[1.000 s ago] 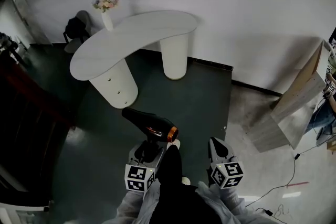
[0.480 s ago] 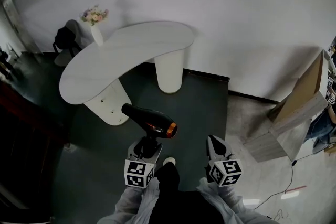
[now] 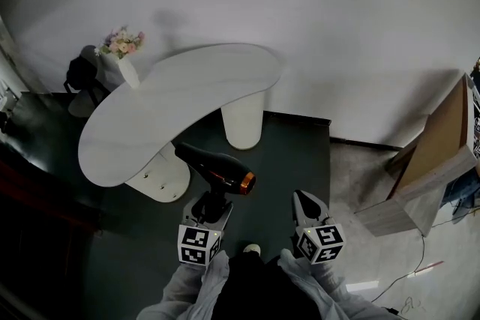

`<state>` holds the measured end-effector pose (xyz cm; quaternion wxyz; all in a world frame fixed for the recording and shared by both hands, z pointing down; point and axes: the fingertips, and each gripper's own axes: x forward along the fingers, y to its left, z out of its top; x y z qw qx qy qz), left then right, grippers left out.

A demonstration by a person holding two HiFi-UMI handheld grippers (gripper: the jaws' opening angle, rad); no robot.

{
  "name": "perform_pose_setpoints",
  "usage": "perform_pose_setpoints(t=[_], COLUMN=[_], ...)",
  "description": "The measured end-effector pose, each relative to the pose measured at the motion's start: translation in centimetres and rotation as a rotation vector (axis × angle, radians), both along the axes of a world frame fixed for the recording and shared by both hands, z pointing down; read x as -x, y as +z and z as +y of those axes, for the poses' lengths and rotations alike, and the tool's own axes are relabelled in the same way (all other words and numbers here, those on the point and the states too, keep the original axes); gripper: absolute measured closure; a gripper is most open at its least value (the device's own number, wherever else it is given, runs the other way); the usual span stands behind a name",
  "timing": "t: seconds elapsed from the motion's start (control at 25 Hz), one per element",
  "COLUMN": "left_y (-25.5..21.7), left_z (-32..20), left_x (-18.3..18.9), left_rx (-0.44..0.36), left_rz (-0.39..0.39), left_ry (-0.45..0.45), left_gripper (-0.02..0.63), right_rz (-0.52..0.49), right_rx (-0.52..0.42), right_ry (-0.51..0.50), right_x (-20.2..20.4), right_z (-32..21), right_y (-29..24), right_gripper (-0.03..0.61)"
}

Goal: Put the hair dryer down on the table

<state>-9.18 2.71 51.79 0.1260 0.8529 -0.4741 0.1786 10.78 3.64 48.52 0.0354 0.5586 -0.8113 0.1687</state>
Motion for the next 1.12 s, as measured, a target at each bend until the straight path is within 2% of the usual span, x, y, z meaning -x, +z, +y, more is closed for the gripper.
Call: perform_pose_setpoints(t=[0.28, 0.56, 0.8, 1.12], left_y=[2.0, 3.7, 3.1, 1.2], left_z=[-2.4, -7.2, -16.8, -31.3], left_x=[1.9, 4.0, 5.4, 5.3], left_rx=[0.063, 0.090, 0.063, 0.023], left_rz=[0.013, 0.015, 0.013, 0.004], left_ry=[-0.020, -0.081, -0.132, -0.165], left_gripper=[0.319, 0.319, 0.319, 0.319], right_rz=[-0.003, 0.020, 0.004, 0.010], right_rx=[0.067, 0.076, 0.087, 0.072], right_ry=[-0.035, -0.119, -0.175, -0.212], right_x=[2.3, 5.1, 6.7, 6.4], right_z=[-3.6, -10.5, -20.2, -34.7], right_y=[2.0, 2.8, 3.2, 2.3], right_gripper=[0.569, 0.569, 0.569, 0.569])
